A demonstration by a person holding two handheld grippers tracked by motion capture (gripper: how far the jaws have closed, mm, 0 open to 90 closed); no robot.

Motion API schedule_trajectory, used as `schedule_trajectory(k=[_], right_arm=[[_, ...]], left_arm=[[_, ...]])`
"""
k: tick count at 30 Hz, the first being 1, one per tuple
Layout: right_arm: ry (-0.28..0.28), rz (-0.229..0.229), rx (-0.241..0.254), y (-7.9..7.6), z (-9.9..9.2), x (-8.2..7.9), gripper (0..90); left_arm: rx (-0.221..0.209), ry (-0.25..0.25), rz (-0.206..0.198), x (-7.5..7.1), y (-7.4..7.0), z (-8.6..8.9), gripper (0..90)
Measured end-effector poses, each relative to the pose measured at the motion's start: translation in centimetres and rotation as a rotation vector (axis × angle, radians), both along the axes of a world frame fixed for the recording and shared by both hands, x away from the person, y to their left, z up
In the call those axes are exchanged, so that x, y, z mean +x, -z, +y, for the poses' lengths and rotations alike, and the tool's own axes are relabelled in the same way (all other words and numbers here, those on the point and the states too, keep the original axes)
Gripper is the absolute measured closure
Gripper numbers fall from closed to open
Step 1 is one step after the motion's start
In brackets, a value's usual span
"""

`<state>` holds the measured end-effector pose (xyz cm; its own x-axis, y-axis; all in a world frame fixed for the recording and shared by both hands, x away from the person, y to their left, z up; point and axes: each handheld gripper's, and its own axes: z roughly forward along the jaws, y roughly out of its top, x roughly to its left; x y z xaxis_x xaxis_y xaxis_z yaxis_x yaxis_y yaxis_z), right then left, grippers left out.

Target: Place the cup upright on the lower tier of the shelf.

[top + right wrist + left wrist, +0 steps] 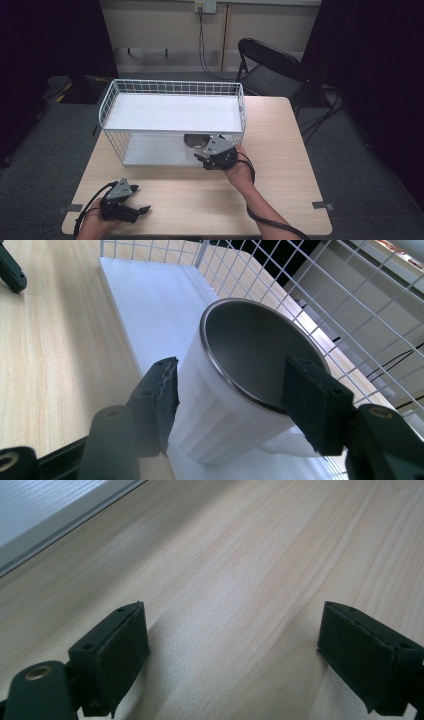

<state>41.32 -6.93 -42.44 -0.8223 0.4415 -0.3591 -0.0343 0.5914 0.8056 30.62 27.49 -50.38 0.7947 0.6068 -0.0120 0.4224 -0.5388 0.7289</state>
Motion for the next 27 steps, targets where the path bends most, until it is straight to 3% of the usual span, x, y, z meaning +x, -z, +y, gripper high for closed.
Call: schedule_trajectory(k=[18, 27], right_arm=[[-0.016, 0.017, 0.032, -1.0, -1.6, -1.3, 38.7], [-0.031, 0.066, 0.045, -1.0, -1.9, -1.6, 30.2]], left_arm=[[-0.001, 0.0, 0.0, 0.0, 0.0, 0.0, 12.2], [-0.001, 0.0, 0.0, 0.0, 0.0, 0.0, 12.2]])
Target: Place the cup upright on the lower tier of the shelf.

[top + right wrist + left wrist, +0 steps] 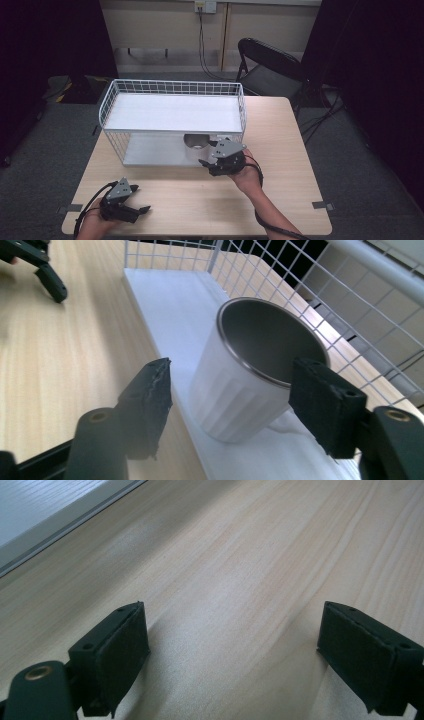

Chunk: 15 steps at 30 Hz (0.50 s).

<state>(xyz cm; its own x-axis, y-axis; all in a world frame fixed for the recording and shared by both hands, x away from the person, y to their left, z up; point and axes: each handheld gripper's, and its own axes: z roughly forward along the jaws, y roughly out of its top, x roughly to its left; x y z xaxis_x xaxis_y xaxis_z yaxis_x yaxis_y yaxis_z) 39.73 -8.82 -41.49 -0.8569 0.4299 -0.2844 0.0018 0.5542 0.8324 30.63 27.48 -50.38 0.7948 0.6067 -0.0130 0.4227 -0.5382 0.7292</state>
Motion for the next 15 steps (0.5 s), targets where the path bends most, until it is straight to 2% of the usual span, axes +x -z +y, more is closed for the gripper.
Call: schedule_trajectory(k=[2, 3, 7, 9, 12, 13, 15], right_arm=[[-0.005, 0.008, 0.005, 0.02, -0.04, -0.08, 28.8], [-0.011, 0.029, 0.015, 0.04, -0.1, -0.16, 27.9], [-0.031, 0.064, 0.028, 0.15, -0.15, -0.29, 24.5], [-0.036, 0.063, 0.027, 0.18, -0.2, -0.48, 23.9], [-0.043, 0.08, 0.038, 0.22, -0.27, -0.58, 22.0], [-0.046, 0.1, 0.04, 0.28, -0.31, -0.61, 20.6], [-0.049, 0.099, 0.042, 0.31, -0.35, -0.69, 20.5]], left_arm=[[0.0, 0.0, 0.0, 0.0, 0.0, 0.0, 12.2], [-0.001, 0.0, 0.0, 0.0, 0.0, 0.0, 12.2], [0.002, 0.001, 0.002, 0.0, -0.01, 0.02, 12.2], [0.002, 0.001, 0.002, 0.0, -0.01, 0.02, 12.2], [0.002, 0.002, 0.002, 0.0, -0.01, 0.02, 12.2], [0.003, 0.001, 0.0, 0.01, -0.01, 0.02, 12.2], [0.002, 0.001, 0.001, 0.0, -0.01, 0.02, 12.2]])
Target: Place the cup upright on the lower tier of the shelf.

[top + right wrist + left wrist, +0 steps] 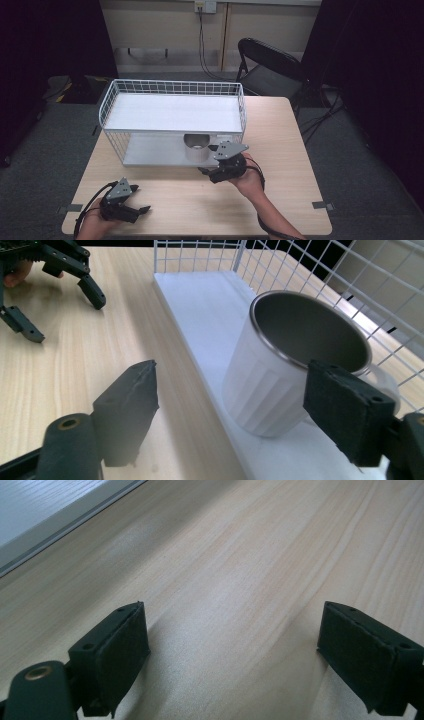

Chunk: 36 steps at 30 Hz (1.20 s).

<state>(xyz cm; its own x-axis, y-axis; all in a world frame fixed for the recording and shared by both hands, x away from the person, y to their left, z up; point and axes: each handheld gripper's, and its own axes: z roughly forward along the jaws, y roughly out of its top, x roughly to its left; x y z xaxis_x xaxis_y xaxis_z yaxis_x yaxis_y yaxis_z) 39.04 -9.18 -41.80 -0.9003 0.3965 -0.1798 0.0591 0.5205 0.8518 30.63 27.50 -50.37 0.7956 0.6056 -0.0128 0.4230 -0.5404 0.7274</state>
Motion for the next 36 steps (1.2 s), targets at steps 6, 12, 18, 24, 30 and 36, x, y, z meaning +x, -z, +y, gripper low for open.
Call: schedule_trajectory(k=[6, 12, 18, 24, 30, 36], right_arm=[[-0.025, 0.029, 0.0, 0.5, -0.1, -0.7, 15.9], [-0.039, 0.053, -0.006, 1.4, -1.4, -1.7, 14.8], [-0.032, 0.098, -0.029, 3.1, -3.1, -2.5, 14.4], [-0.024, 0.147, -0.047, 4.9, -4.4, -3.0, 14.4], [-0.014, 0.186, -0.06, 6.1, -5.4, -3.3, 14.4], [0.004, 0.253, -0.08, 7.7, -6.0, -3.5, 14.4]], left_arm=[[0.0, 0.0, 0.0, 0.0, 0.0, 0.0, 12.2], [0.0, 0.0, 0.0, 0.0, 0.0, 0.0, 12.2], [0.0, 0.0, 0.0, 0.0, 0.0, 0.0, 12.2], [0.002, 0.0, -0.002, 0.0, 0.0, 0.0, 12.2], [0.001, 0.0, -0.001, 0.0, 0.0, 0.0, 12.2], [0.0, 0.0, 0.0, 0.0, 0.0, 0.0, 12.2]])
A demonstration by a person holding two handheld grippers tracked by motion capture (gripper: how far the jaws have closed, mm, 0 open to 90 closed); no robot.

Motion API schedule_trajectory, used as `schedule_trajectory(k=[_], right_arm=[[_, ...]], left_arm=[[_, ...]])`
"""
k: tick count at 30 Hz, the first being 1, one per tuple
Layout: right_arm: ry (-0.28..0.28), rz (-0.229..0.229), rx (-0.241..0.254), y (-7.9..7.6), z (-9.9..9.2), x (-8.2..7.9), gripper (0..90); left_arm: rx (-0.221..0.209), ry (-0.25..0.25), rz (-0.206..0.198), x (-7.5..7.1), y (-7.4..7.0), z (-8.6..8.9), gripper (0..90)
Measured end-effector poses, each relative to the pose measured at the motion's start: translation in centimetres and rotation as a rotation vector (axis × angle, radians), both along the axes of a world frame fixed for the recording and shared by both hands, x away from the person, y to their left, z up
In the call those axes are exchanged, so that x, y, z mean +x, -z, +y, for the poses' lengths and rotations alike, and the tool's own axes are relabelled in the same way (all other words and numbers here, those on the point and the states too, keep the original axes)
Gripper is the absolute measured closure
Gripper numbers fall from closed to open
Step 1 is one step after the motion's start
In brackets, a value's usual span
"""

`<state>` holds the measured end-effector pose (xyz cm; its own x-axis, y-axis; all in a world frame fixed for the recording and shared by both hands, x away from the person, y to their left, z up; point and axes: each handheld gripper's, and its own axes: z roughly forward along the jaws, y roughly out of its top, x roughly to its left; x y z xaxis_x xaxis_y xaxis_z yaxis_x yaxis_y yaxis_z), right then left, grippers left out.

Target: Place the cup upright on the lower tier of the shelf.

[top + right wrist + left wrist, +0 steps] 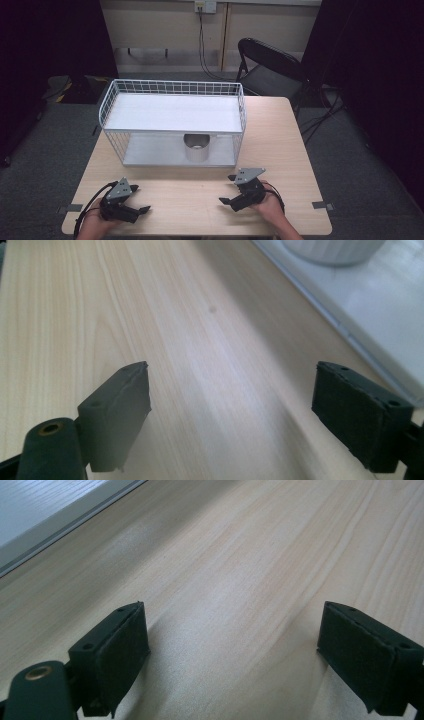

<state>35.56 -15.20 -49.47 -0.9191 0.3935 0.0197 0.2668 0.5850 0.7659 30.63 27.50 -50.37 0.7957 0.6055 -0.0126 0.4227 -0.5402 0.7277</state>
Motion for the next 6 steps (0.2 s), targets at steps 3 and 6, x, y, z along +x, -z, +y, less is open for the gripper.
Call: schedule_trajectory(k=[3, 6], right_arm=[[0.007, 0.016, -0.027, 0.45, 0.06, 0.03, 14.4], [0.009, 0.017, -0.062, 0.83, 0.21, 0.07, 14.0]], left_arm=[[0.0, 0.0, 0.0, 0.0, 0.0, 0.0, 12.2], [0.003, 0.0, -0.003, 0.01, -0.01, 0.02, 12.2]])
